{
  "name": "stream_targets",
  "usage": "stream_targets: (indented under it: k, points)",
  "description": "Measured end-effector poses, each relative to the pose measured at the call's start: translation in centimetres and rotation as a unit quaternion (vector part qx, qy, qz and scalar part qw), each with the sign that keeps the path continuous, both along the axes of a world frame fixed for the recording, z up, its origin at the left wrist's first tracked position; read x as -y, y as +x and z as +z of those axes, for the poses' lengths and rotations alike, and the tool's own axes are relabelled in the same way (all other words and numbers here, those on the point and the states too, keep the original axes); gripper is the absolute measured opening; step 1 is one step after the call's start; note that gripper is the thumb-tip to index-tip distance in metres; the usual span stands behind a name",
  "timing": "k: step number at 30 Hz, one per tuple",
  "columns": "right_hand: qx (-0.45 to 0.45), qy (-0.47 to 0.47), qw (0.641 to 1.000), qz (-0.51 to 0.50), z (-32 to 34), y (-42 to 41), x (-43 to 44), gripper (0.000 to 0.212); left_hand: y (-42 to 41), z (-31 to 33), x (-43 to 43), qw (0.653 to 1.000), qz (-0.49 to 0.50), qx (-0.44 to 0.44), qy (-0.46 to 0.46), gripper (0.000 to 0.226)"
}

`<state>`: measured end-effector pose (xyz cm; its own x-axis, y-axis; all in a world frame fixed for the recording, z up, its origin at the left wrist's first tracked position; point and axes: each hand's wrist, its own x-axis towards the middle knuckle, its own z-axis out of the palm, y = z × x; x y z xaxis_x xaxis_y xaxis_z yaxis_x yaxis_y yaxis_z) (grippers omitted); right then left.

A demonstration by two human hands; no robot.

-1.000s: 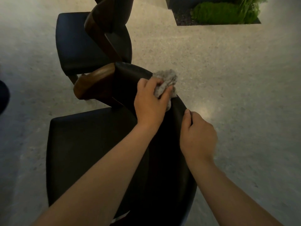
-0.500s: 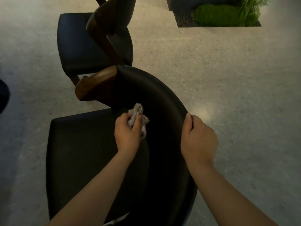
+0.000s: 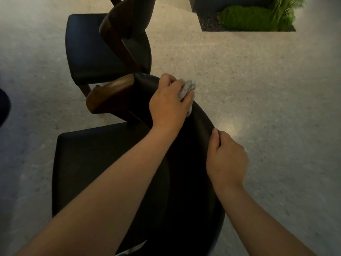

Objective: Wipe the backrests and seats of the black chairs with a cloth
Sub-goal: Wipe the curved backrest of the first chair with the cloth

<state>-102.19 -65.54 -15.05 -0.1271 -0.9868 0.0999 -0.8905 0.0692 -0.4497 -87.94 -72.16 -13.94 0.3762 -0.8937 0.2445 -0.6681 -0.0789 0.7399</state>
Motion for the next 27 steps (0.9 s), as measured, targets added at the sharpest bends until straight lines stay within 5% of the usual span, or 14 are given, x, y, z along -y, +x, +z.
stream_targets:
  k: [7,13,22,27]
  points:
    - [0.002,0.007,1.0,-0.005,0.2,0.0,0.0,0.045,0.0,-1.1,-1.6,0.99,0.084,-0.11,0.003,0.015]
    - [0.006,0.01,1.0,0.0,0.2,0.0,-0.1,0.044,2.2,-5.5,-6.2,0.952,0.139,-0.227,0.15,0.017]
    - [0.006,0.005,1.0,-0.004,0.1,-0.1,-0.1,0.044,-0.8,-1.6,-5.0,0.97,0.106,-0.219,0.008,0.014]
    - [0.001,-0.005,1.0,-0.009,0.2,0.1,0.0,0.039,-1.9,-0.8,-2.0,0.992,0.052,-0.119,-0.002,0.03]
